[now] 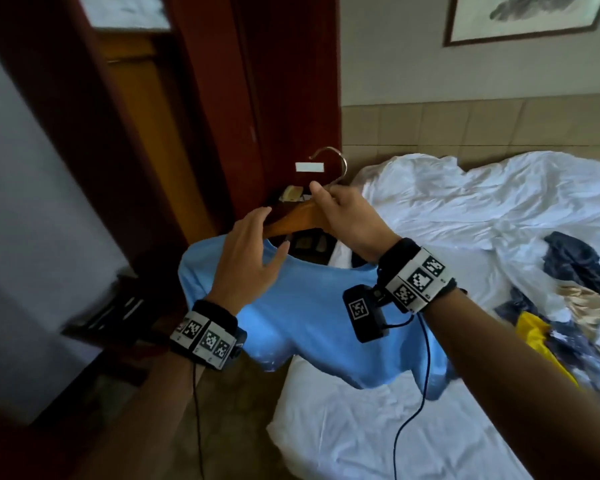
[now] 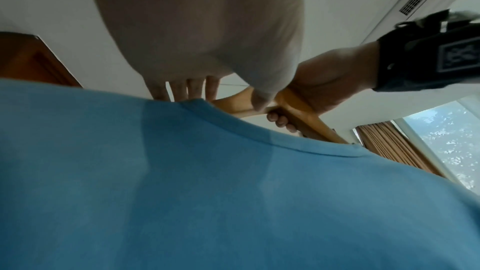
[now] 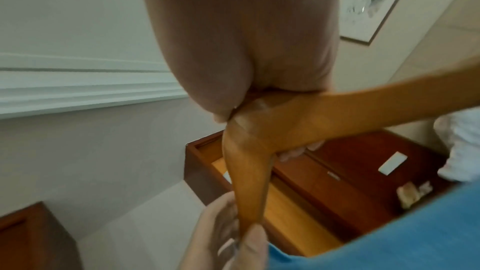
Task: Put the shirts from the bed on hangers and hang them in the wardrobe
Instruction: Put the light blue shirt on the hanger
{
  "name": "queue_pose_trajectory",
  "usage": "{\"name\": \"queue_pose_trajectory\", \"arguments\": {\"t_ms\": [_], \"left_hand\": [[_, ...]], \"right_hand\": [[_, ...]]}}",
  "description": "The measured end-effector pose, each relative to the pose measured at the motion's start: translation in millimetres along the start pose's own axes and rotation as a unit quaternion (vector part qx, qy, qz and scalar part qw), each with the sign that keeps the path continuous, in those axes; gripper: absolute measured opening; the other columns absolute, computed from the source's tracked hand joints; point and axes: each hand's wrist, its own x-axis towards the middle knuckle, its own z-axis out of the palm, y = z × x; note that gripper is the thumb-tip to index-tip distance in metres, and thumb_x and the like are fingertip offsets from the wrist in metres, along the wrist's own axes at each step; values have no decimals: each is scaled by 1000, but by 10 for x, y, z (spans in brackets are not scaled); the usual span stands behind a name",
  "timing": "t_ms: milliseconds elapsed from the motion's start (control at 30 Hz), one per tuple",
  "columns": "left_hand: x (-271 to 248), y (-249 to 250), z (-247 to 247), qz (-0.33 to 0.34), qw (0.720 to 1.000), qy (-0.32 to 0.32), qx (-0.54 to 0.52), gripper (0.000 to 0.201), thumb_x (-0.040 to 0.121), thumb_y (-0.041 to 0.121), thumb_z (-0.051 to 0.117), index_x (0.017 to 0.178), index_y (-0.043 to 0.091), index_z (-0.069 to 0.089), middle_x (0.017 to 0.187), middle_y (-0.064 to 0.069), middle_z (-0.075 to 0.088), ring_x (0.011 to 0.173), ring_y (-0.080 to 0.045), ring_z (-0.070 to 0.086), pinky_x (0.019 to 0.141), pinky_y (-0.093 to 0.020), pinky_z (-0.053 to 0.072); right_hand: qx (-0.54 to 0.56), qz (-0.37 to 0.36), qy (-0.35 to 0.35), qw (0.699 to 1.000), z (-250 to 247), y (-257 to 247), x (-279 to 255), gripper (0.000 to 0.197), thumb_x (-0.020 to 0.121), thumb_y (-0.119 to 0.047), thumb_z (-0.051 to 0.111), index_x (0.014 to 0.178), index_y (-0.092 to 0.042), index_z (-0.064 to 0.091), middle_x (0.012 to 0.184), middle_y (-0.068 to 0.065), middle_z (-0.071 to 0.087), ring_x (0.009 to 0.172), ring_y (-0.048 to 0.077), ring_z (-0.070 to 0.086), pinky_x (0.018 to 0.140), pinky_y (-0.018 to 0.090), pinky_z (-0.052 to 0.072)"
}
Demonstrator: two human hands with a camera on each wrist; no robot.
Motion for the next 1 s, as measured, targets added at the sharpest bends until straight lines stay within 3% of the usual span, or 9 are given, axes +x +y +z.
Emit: {"name": "queue_pose_trajectory", "arguments": {"t_ms": [67,167,233,400,500,600,700,833,1000], "left_hand": [[-295,-73,-247,-17,999,33,20,64,100,34,65,154,13,37,155,-6,42,142,-19,39,113,-31,33],[-687,-276,-683,-49,994,90,20,48,95,24,70,136,9,50,134,-5,54,123,-20,51,104,-38,45],[-950,-469,-1029,-106,990,88,-9,34,97,25,69,126,14,56,121,3,58,107,-11,56,94,-33,48],[-1686,-946,-1985,-220,969,48,-102,18,102,38,61,101,22,67,90,11,68,65,-2,60,59,-19,46],[-2195,-1252,-2604,-246,961,47,-116,36,98,60,56,96,26,70,85,6,70,69,-4,64,64,-28,51],[-2756,-1613,-3260,-262,953,32,-146,59,90,77,48,95,22,70,89,-4,72,86,-18,70,86,-45,56],[-3295,-1915,-3897,-277,947,45,-158,66,94,69,54,98,4,66,94,-17,72,88,-24,71,84,-44,55],[-4026,-2240,-4722,-333,930,67,-141,35,102,43,62,113,10,65,97,1,77,90,-12,74,77,-30,56],[-4875,-2514,-5596,-381,905,155,-106,46,103,53,57,106,8,65,77,-7,62,68,-14,57,68,-35,43]], "right_hand": [[41,34,-95,994,228,-229,-64,47,111,-51,45,89,-16,67,76,-4,68,65,-1,65,65,15,50],[71,87,-189,976,694,-597,-61,43,108,-54,48,106,-18,70,100,-2,74,105,18,69,105,44,54],[107,124,-225,960,1067,-897,-63,35,108,-47,55,111,-15,69,104,0,73,114,22,66,113,51,48],[103,110,-311,938,2187,-1782,-196,40,102,-45,65,122,-11,72,118,15,77,112,31,74,92,47,61],[130,88,-346,925,2994,-2347,-333,43,99,-45,70,123,-8,72,106,11,80,99,25,78,73,35,65],[154,59,-366,916,3879,-2929,-509,48,98,-43,72,120,0,71,100,12,81,95,28,79,67,36,66],[171,27,-382,908,4779,-3481,-739,53,94,-43,77,116,5,72,98,16,80,89,31,80,72,42,67],[184,-29,-423,887,5821,-4176,-1134,41,94,-43,78,111,-6,74,96,16,80,72,21,77,59,33,61],[181,-92,-531,822,6932,-4994,-1523,40,96,-47,74,115,-12,74,97,13,81,85,25,80,68,39,65]]}}
